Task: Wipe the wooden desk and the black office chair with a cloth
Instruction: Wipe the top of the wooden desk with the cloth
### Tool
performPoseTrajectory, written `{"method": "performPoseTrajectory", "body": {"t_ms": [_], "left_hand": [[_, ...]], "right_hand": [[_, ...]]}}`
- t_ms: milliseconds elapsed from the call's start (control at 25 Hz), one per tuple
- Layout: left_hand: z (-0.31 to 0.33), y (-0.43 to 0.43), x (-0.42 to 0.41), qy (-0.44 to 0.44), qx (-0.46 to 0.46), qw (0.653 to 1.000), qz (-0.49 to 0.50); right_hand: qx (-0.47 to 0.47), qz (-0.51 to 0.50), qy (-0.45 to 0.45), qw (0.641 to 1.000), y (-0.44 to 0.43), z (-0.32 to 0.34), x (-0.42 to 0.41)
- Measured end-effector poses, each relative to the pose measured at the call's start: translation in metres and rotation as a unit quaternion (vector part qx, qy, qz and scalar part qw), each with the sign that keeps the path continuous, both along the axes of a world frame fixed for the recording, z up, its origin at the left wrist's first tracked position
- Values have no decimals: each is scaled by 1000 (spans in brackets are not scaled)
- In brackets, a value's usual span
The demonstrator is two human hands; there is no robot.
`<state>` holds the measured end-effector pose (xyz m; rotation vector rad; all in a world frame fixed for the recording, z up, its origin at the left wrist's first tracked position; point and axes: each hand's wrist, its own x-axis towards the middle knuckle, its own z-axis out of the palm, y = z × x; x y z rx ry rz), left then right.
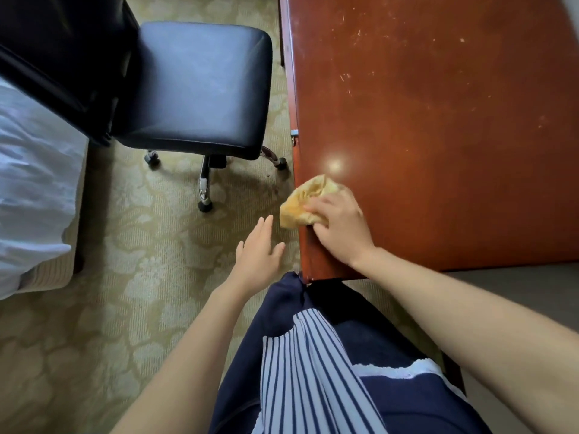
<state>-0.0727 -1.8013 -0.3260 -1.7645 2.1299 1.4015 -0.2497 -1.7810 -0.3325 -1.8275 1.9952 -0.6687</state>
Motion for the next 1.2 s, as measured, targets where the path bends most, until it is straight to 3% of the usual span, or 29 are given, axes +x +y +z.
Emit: {"method": "performPoseTrajectory", "body": {"t_ms": [160,360,520,680,760,920,1040,1200], "left_hand": [[7,1,-18,25,-11,999,-18],[15,20,-52,-40,-63,985,-154],[14,34,-75,-120,-119,964,-205],[17,39,-86,-169,-125,951,-227],[20,39,-86,-187,-134,941,-248],[26,23,-76,-186,-202,914,-299],[29,-6,-59,-133,-235,909,-318],[30,-56,-20,-88,-240,899,-356]], "right_hand": [[-9,106,3,994,65,-3,-10],[-11,79,34,996,109,4,-57],[8,-64,63,996,147,9,-120],[36,-248,70,966,170,10,-177],[49,-359,47,931,167,7,-188],[56,-557,2,829,133,3,-168],[36,-591,2,806,96,2,-125],[12,-546,35,837,40,0,-49]]}}
